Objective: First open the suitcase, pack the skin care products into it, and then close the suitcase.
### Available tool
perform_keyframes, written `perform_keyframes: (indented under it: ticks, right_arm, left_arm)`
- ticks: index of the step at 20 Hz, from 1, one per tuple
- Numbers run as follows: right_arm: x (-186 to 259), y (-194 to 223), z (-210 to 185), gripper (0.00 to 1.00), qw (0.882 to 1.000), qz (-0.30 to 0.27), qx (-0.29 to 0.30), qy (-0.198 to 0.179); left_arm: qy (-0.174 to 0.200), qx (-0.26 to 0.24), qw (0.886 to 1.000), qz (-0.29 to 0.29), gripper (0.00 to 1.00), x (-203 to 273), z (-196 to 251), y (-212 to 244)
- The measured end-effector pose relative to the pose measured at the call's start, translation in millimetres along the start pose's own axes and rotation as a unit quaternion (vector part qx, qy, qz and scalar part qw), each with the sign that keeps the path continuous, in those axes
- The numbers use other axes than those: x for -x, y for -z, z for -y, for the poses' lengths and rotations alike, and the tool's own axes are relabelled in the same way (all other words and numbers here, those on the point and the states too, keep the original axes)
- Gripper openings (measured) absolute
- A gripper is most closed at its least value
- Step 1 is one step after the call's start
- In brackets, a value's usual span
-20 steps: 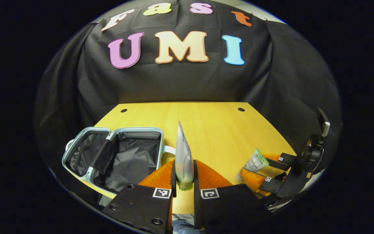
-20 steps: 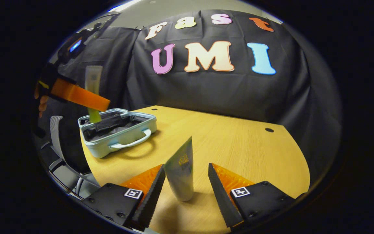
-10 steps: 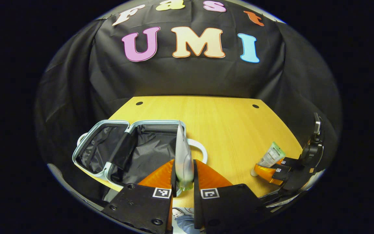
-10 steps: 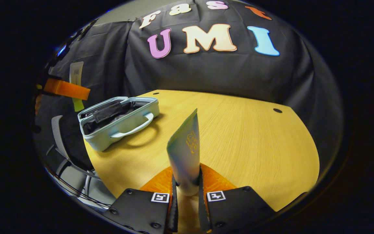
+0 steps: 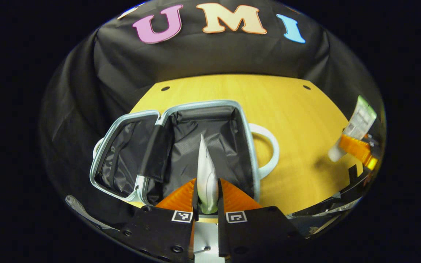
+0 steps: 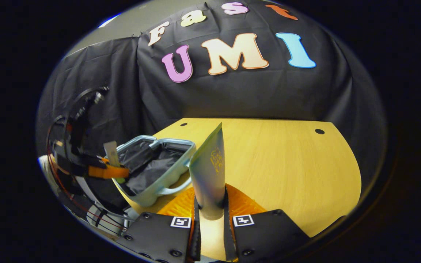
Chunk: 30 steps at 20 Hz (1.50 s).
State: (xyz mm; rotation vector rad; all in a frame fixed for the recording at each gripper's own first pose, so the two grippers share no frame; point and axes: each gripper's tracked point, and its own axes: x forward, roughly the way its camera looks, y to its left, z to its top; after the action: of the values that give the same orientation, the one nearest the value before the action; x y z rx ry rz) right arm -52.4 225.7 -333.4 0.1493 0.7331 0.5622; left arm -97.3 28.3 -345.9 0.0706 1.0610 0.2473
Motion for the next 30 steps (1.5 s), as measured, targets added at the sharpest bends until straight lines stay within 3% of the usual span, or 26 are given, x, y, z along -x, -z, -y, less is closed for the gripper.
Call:
perform_keyframes:
  ticks: [3,7,13,16,19,22,25,30]
  right_arm:
    - [-7.2,-4.3,-28.8,0.24,1.000,-0.010,-0.005,-0.018]
    - [-13.7,-2.1,-67.9,0.27,0.998,-0.033,-0.016,-0.041]
    - [-41.6,-1.9,-128.6,0.24,0.994,-0.064,-0.017,-0.084]
    - [-66.6,3.9,-153.3,0.27,0.992,-0.079,-0.027,-0.090]
    - [-84.7,19.9,-176.5,0.27,0.990,-0.098,-0.040,-0.090]
    - [-103.4,44.7,-191.4,0.27,0.987,-0.129,-0.058,-0.079]
    - [-119.6,72.1,-204.9,0.27,0.981,-0.164,-0.074,-0.068]
    - [-145.0,105.6,-206.8,0.29,0.977,-0.204,-0.066,-0.021]
  left_arm:
    - [0.001,0.001,1.000,-0.024,0.19,-24.4,-14.3,10.1]
    - [0.001,0.005,0.998,-0.061,0.19,-53.7,-29.0,29.1]
    - [0.022,0.014,0.998,-0.060,0.20,-82.6,-38.5,35.0]
    - [0.044,0.005,0.998,-0.039,0.23,-87.2,-38.3,31.8]
    - [0.088,0.005,0.996,-0.006,0.40,-79.8,-32.8,19.5]
    - [0.110,0.002,0.994,0.026,0.92,-67.1,-39.3,-0.3]
    - [0.108,-0.006,0.993,0.057,0.90,-54.0,-62.3,-18.3]
    - [0.087,0.024,0.992,0.083,0.93,-42.3,-117.9,-31.3]
